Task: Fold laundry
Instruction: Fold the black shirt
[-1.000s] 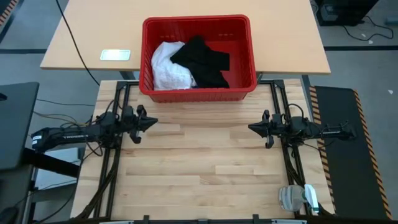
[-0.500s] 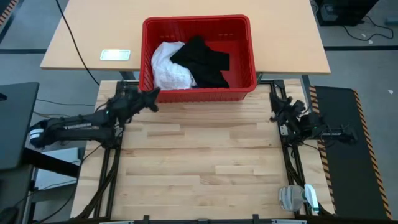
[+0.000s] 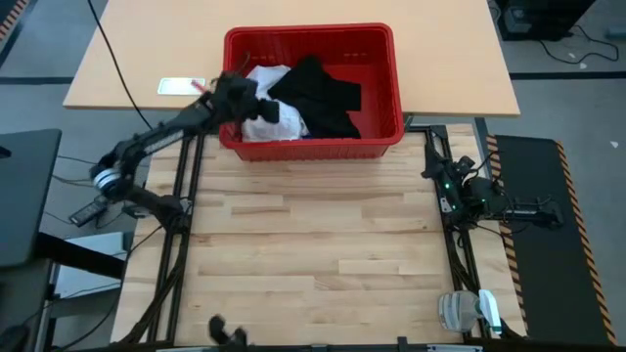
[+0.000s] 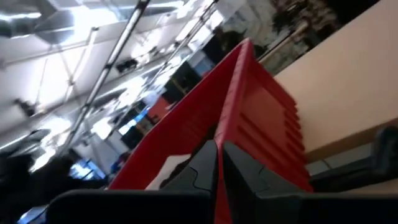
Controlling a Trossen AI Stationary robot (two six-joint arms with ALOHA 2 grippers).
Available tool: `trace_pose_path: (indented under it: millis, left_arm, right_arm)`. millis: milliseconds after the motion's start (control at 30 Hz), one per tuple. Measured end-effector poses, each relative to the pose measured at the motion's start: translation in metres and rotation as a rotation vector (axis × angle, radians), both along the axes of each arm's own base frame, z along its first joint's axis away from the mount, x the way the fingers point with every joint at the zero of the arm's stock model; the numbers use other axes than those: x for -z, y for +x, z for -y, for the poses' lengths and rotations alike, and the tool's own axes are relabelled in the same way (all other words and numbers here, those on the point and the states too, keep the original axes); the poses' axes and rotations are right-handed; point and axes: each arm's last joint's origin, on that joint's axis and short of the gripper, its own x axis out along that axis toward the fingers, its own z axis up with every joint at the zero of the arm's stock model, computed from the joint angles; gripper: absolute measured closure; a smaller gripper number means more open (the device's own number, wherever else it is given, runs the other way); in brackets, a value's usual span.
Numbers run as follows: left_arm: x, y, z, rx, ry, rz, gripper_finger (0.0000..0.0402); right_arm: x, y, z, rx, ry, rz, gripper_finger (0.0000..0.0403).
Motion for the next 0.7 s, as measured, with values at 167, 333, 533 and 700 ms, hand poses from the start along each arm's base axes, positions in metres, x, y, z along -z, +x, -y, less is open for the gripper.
trace_pose_path:
  millis: [167,333,533,700]
  left_arm:
    - [0.012,0.032,-0.035,0.101,0.022,-0.088,0.0278]
    - [0.024,0.066,-0.049,0.341,0.188,-0.239,0.0228]
    - [0.034,0.087,-0.050,0.610,0.434,-0.467,0.0206]
    - [0.049,0.092,-0.054,0.757,0.597,-0.660,0.0204]
  right_arm:
    - [0.003,0.004,0.000,-0.030,0.013,-0.022,0.0385]
    - [-0.002,0.011,0.000,-0.087,0.071,-0.030,0.0395]
    - [-0.013,0.028,0.004,-0.164,0.083,-0.163,0.0394]
    - [-0.032,0.050,0.011,-0.179,-0.043,-0.468,0.0394]
